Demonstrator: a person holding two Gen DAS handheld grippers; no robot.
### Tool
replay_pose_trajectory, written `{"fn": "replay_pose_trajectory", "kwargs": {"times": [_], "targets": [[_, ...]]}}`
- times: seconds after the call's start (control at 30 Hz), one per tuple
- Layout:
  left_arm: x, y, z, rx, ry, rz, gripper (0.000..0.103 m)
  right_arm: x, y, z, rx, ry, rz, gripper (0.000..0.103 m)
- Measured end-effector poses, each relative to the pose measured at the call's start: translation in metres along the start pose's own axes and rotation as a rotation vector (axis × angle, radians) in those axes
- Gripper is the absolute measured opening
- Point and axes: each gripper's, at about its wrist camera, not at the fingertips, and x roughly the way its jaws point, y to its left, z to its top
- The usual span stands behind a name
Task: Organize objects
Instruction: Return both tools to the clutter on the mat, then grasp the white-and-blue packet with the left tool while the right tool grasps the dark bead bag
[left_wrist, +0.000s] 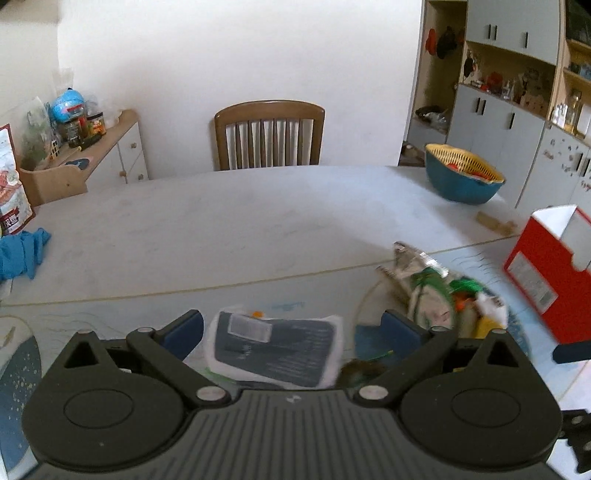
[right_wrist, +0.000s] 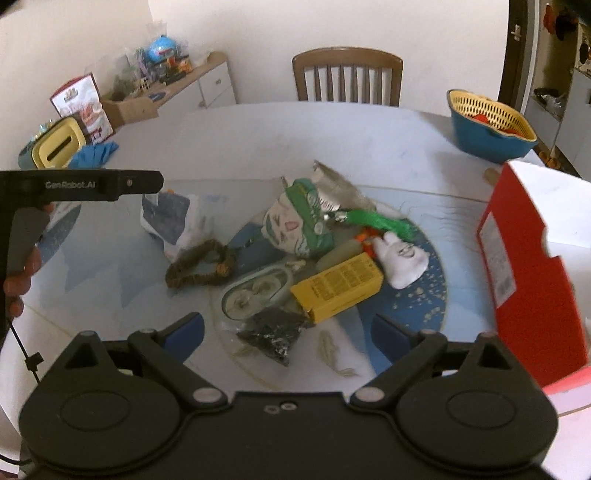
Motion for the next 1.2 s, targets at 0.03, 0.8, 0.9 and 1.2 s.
{"fn": "replay_pose_trajectory", "kwargs": {"times": [0.03, 0.8, 0.9, 1.2], "targets": [[0.005, 0.001, -0.003, 0.018, -0.002, 0.001, 0.103, 0.003, 0.001, 0.000, 0.002, 0.006, -0.002, 0.096], [0.088, 0.059, 0.008, -0.286, 0.271, -0.015, 0.103, 0.047, 0.013, 0.006, -0.044, 0.076, -0.014, 0.092], [0.091, 0.059, -0.002, -0.293, 0.299, -0.032, 0.103, 0.051, 0.012, 0.005, -0.029, 0.087, -0.004, 0.090], [0.080, 0.059, -0.020, -0.325, 0.290, -0.081, 0.096, 0.059, 0.013, -0.006, -0.016, 0.122, 0.034, 0.078]]}}
